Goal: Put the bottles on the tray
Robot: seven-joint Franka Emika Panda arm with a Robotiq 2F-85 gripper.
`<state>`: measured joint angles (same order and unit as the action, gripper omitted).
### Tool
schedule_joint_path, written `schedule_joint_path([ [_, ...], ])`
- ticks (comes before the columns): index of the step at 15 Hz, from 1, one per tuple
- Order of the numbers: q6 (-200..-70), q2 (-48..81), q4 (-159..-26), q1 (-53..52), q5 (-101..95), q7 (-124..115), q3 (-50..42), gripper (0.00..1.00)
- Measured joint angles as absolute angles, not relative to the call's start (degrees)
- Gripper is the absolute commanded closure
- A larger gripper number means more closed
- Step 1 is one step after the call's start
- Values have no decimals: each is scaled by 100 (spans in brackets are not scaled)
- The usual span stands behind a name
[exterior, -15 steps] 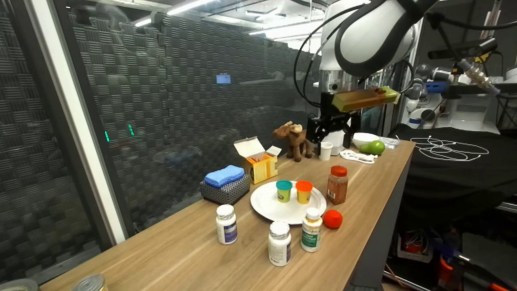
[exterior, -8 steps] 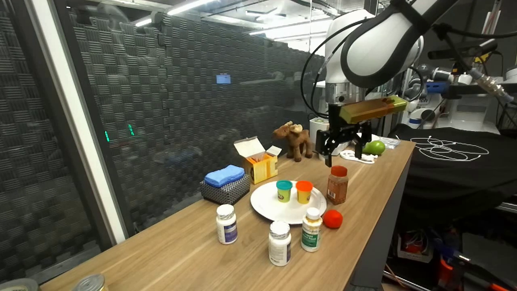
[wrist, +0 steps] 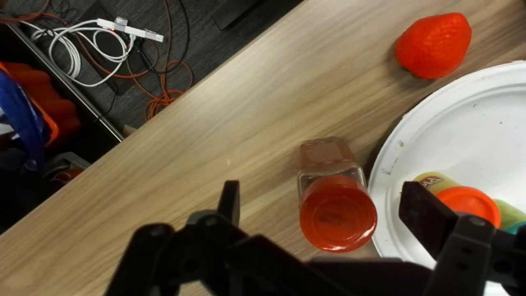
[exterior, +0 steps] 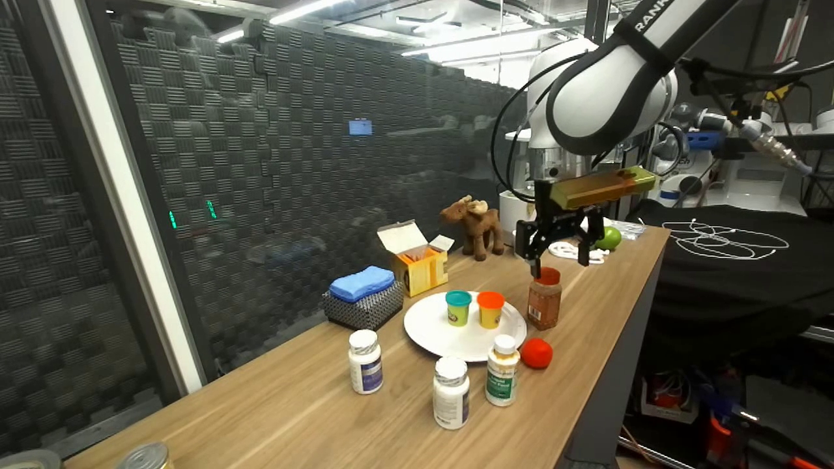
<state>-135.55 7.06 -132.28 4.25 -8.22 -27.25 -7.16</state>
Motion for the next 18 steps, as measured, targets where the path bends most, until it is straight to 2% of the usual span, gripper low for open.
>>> schedule_joint_path([
  [3, -13594, 823, -13147, 452, -541, -2441, -716, 1],
  [4, -13595, 857, -13109, 455, -456, -2354, -716, 25],
  [6, -13593, 916, -13045, 455, -286, -2198, -716, 30],
  [12, -13591, 996, -12984, 463, -213, -2051, -716, 76],
  [18, -13568, 973, -12973, 462, -213, -2043, -717, 77],
])
